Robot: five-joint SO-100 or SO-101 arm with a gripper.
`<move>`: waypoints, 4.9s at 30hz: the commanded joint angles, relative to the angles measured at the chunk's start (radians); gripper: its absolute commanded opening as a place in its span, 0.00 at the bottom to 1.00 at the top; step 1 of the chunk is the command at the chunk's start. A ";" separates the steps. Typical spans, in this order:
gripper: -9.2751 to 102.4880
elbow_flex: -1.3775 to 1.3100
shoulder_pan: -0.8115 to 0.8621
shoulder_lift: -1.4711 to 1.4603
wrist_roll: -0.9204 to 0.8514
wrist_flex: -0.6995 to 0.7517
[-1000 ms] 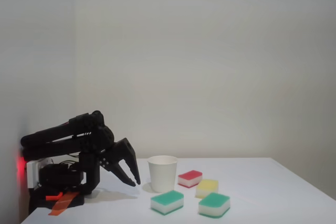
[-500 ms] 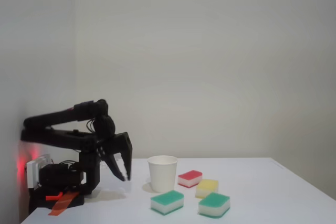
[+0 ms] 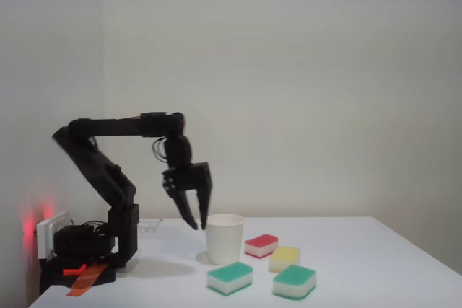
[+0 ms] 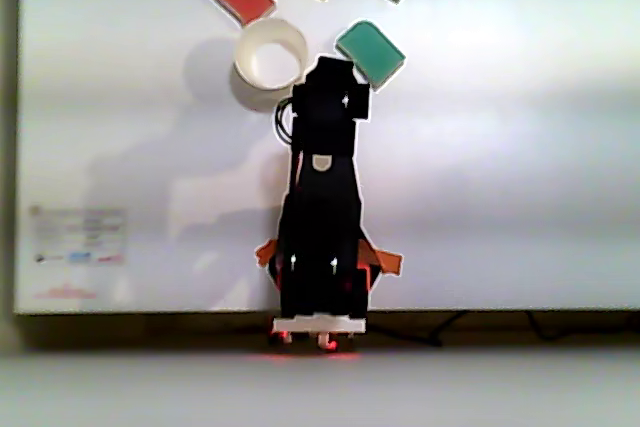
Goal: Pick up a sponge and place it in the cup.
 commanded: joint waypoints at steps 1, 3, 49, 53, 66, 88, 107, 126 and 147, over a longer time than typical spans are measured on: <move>0.11 -0.137 0.020 -0.087 0.009 -0.002; 0.11 -0.216 0.028 -0.166 0.006 0.023; 0.37 -0.256 0.170 -0.566 -0.103 -0.324; 0.37 -0.284 0.170 -0.604 -0.100 -0.337; 0.41 -0.502 0.196 -0.752 -0.095 -0.272; 0.27 -0.387 0.184 -0.818 0.009 -0.428; 0.08 -0.296 0.167 -0.526 -0.014 -0.279; 0.08 -0.804 -0.117 -0.365 0.021 0.249; 0.10 -0.281 -0.305 -0.133 0.009 -0.041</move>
